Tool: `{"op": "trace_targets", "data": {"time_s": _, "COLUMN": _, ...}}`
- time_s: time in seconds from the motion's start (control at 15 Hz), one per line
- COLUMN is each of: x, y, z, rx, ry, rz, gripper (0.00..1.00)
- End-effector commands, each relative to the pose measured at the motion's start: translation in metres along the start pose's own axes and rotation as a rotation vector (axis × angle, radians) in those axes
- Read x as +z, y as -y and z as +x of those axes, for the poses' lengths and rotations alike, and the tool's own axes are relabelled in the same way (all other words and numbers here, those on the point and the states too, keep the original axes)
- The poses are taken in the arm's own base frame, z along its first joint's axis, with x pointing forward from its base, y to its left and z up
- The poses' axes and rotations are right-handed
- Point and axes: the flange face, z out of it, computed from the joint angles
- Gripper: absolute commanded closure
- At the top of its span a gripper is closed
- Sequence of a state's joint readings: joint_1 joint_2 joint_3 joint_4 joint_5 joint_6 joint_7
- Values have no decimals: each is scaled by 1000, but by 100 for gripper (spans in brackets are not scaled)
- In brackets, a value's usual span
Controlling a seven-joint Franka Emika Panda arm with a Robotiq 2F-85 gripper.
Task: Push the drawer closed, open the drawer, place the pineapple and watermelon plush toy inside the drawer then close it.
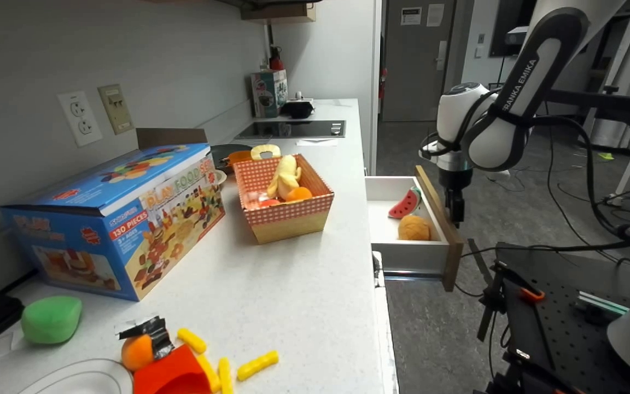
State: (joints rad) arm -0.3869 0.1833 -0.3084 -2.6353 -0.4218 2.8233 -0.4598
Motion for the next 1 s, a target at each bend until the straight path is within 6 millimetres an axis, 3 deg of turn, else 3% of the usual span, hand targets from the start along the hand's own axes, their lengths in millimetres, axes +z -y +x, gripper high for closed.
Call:
{"op": "trace_targets", "data": {"time_s": 0.0, "x": -1, "y": 10, "z": 31, "rx": 2, "ry": -85, "rz": 11, "gripper": 0}}
{"op": "trace_targets", "data": {"time_s": 0.4, "x": -18, "y": 44, "z": 95, "rx": -20, "ry": -252, "rz": 55, "gripper": 0}}
{"op": "trace_targets", "data": {"time_s": 0.6, "x": -26, "y": 52, "z": 128, "rx": -40, "ry": -325, "rz": 55, "gripper": 0}}
{"op": "trace_targets", "data": {"time_s": 0.73, "x": -31, "y": 51, "z": 139, "rx": -55, "ry": -361, "rz": 39, "gripper": 0}}
{"op": "trace_targets", "data": {"time_s": 0.93, "x": -37, "y": 43, "z": 135, "rx": -65, "ry": -377, "rz": 14, "gripper": 0}}
